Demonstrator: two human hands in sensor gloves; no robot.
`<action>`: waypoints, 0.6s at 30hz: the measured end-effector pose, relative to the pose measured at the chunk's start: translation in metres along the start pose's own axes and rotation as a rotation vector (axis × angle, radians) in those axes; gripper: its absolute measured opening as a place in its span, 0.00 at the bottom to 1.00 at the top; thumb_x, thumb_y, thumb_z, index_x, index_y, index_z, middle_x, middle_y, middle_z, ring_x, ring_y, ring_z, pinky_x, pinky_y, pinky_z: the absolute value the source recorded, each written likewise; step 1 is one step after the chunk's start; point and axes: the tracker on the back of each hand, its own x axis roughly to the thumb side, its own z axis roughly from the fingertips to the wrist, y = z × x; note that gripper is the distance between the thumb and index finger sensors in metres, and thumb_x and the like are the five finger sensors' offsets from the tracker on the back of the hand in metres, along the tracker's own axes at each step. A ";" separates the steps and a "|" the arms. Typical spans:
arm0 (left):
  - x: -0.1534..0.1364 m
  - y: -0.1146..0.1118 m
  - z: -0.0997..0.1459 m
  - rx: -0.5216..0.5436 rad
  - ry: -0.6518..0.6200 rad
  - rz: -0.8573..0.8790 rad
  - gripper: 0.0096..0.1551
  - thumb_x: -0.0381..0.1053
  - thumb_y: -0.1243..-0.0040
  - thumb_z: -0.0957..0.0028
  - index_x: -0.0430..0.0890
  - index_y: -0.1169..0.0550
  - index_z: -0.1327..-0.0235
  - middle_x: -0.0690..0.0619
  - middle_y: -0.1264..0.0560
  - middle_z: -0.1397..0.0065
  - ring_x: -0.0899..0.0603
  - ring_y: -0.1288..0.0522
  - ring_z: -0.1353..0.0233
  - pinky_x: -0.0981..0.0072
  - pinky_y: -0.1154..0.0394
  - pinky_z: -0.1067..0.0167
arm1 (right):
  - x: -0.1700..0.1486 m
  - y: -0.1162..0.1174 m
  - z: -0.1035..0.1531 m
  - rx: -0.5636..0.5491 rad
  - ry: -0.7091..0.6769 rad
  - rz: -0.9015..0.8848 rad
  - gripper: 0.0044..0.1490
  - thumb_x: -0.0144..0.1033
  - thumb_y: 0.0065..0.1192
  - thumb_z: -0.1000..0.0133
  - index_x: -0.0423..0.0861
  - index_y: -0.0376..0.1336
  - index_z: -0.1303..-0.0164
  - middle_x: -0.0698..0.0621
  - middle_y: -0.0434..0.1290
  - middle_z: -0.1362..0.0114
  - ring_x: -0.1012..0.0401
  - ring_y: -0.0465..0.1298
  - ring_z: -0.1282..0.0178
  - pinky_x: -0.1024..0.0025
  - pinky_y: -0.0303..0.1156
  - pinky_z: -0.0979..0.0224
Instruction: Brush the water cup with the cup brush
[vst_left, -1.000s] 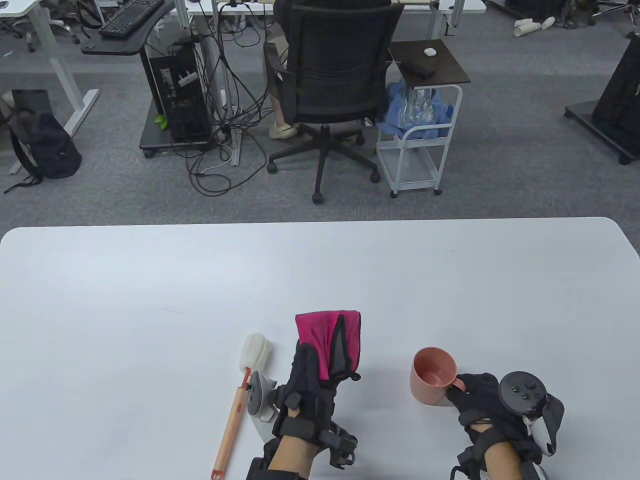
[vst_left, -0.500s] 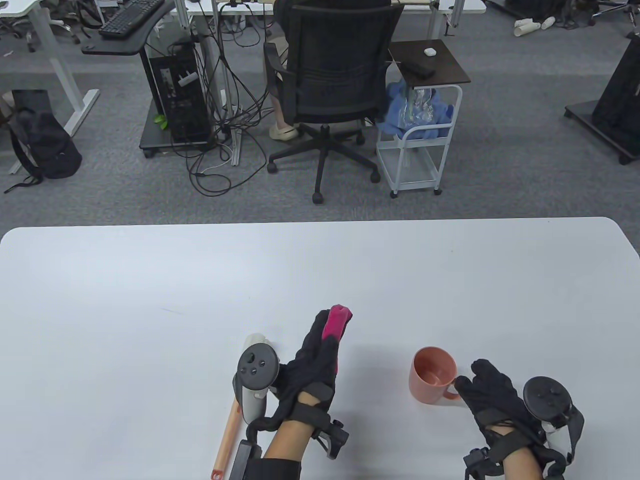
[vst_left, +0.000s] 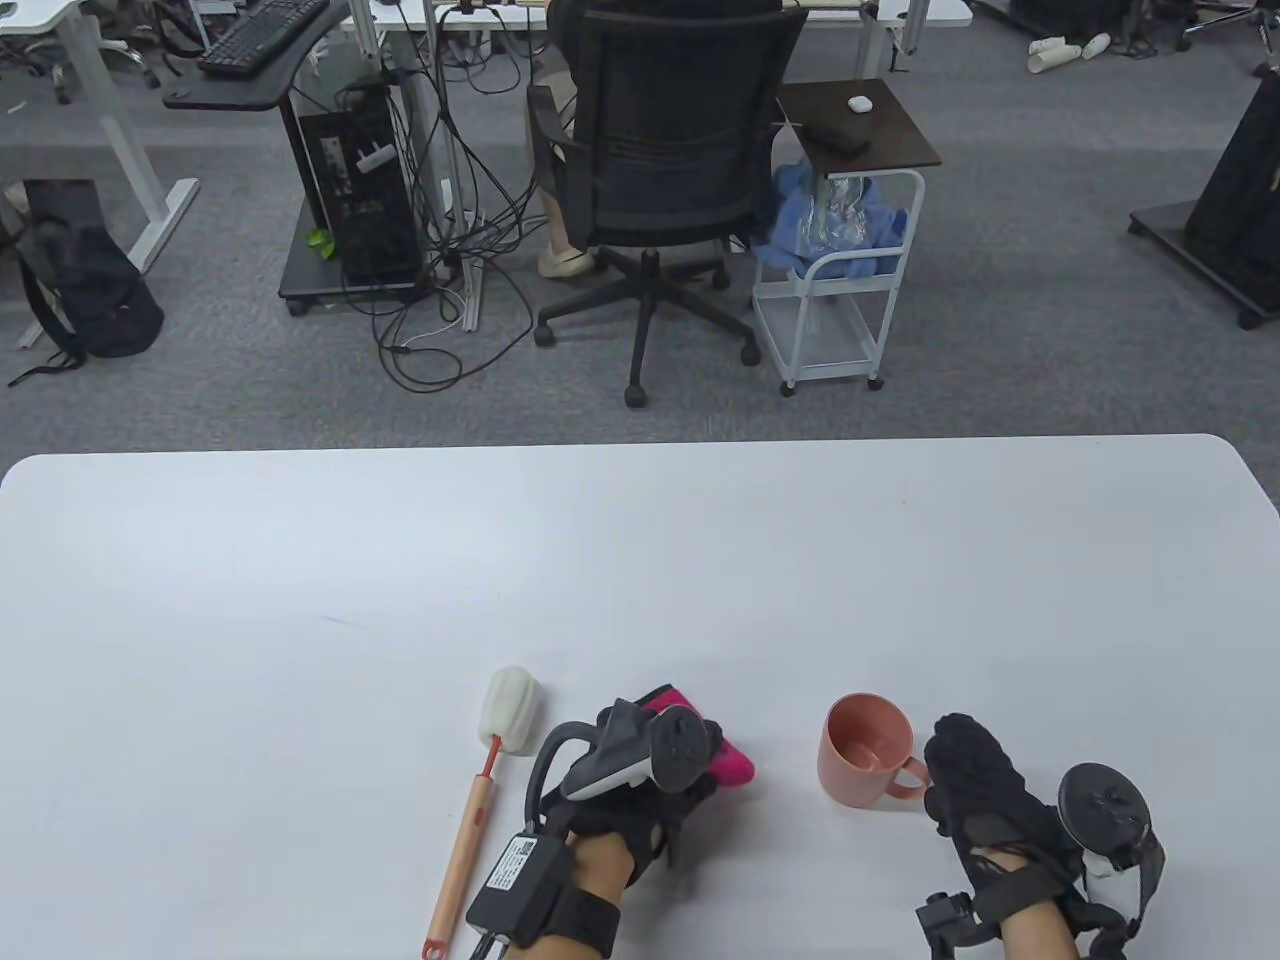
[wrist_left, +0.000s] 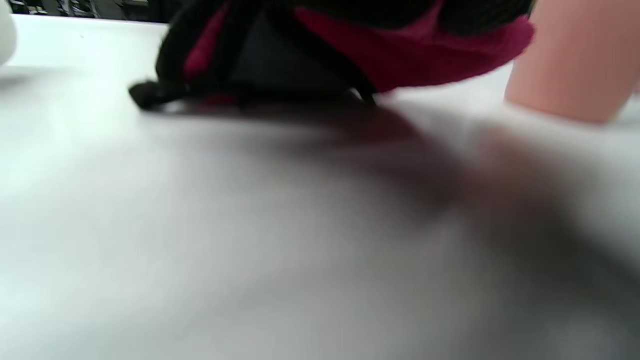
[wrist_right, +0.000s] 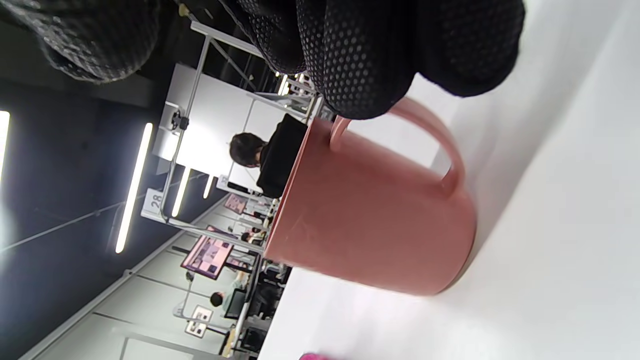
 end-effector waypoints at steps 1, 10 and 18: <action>0.001 -0.004 -0.003 -0.053 0.006 -0.005 0.35 0.63 0.53 0.49 0.66 0.42 0.24 0.53 0.48 0.18 0.39 0.45 0.15 0.34 0.51 0.22 | 0.001 0.001 0.000 0.013 0.001 0.011 0.51 0.70 0.51 0.45 0.49 0.48 0.19 0.37 0.60 0.31 0.53 0.72 0.48 0.57 0.68 0.41; -0.002 -0.027 -0.006 -0.278 0.020 -0.025 0.57 0.80 0.50 0.57 0.66 0.66 0.28 0.57 0.71 0.20 0.40 0.72 0.16 0.30 0.64 0.25 | 0.002 0.000 0.000 -0.016 -0.019 0.075 0.50 0.69 0.52 0.45 0.49 0.48 0.20 0.37 0.59 0.31 0.52 0.71 0.47 0.56 0.67 0.41; -0.010 0.010 0.033 -0.004 -0.014 0.153 0.54 0.79 0.54 0.56 0.64 0.62 0.25 0.56 0.70 0.19 0.39 0.72 0.16 0.30 0.64 0.26 | 0.014 0.005 0.005 -0.023 -0.053 0.226 0.46 0.62 0.54 0.43 0.48 0.50 0.21 0.35 0.57 0.29 0.48 0.70 0.44 0.52 0.65 0.38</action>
